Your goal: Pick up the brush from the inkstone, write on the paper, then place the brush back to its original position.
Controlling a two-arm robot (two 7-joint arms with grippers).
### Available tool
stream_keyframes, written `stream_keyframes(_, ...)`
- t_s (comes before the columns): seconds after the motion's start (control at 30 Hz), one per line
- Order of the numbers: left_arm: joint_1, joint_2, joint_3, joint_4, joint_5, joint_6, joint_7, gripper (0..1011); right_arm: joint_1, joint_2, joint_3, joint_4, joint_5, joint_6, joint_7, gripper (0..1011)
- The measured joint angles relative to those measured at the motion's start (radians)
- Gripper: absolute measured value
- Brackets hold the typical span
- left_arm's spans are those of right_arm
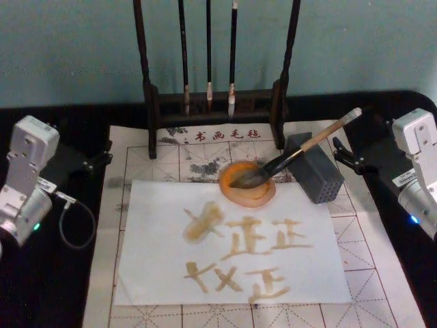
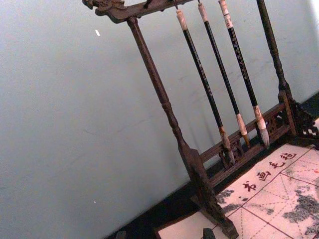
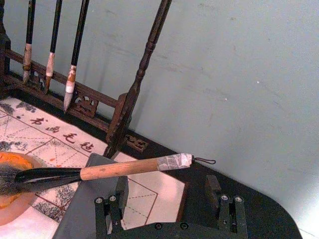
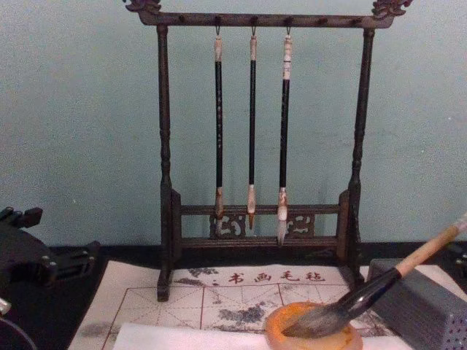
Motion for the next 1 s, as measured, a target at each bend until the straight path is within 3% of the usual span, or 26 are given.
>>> stream_keyframes(1.0,0.000,0.000,0.000,0.000,0.000,0.000,0.000,1001,0.000,0.000,0.000,0.000,-0.001,0.000,0.000,1000)
